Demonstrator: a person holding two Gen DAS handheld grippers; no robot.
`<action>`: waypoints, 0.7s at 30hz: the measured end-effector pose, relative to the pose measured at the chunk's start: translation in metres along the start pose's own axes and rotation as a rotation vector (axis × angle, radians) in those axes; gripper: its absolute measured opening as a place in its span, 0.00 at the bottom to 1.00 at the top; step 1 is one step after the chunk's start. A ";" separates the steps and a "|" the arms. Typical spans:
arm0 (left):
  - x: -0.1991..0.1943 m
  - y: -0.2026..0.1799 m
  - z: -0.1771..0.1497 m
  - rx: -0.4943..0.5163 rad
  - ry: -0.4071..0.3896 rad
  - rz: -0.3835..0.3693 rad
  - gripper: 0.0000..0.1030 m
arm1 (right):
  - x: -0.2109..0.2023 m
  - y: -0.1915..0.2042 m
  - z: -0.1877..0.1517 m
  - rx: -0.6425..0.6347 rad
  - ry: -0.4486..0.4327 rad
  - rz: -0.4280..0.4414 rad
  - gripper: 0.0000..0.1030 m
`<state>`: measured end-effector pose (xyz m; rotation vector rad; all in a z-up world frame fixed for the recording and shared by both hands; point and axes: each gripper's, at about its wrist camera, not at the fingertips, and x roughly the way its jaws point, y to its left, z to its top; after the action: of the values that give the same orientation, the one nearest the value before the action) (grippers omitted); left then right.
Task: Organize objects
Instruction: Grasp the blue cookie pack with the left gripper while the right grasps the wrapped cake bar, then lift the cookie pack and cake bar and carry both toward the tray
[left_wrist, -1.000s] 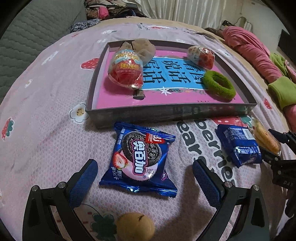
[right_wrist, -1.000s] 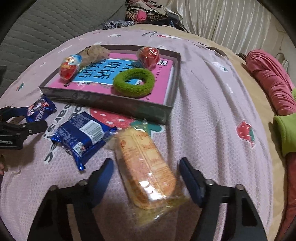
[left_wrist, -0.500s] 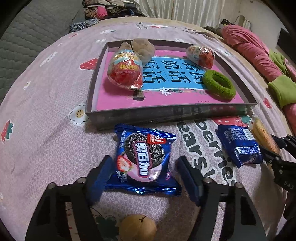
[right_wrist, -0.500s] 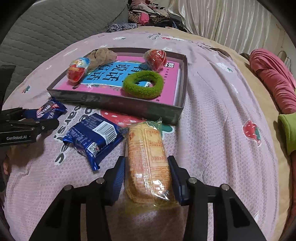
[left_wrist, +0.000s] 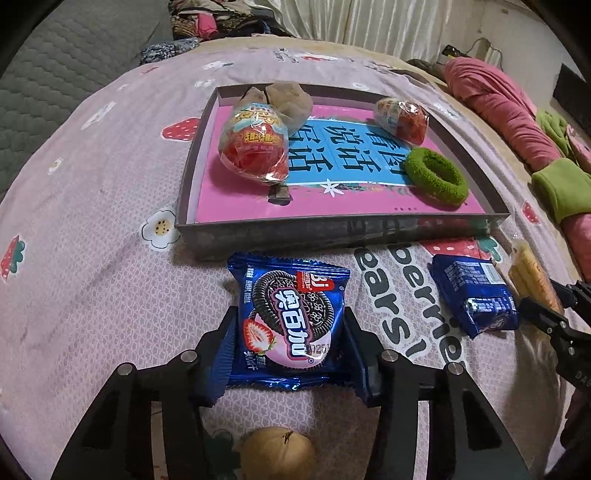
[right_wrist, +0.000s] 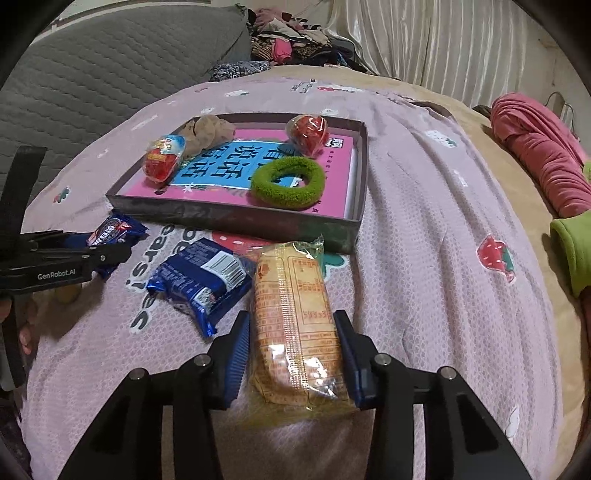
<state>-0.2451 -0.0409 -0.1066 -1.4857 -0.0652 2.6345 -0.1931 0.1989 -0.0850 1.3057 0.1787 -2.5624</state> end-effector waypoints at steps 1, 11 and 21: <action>-0.001 0.000 -0.001 -0.001 0.000 -0.002 0.52 | -0.001 0.001 -0.001 0.000 0.002 0.000 0.43; -0.026 -0.002 -0.007 -0.004 -0.037 -0.013 0.52 | -0.023 0.015 -0.003 -0.014 -0.031 0.009 0.43; -0.064 -0.015 -0.027 0.024 -0.077 -0.005 0.52 | -0.040 0.042 -0.011 -0.034 -0.048 0.031 0.43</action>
<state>-0.1880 -0.0347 -0.0651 -1.3750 -0.0437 2.6777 -0.1506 0.1682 -0.0590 1.2245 0.1901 -2.5506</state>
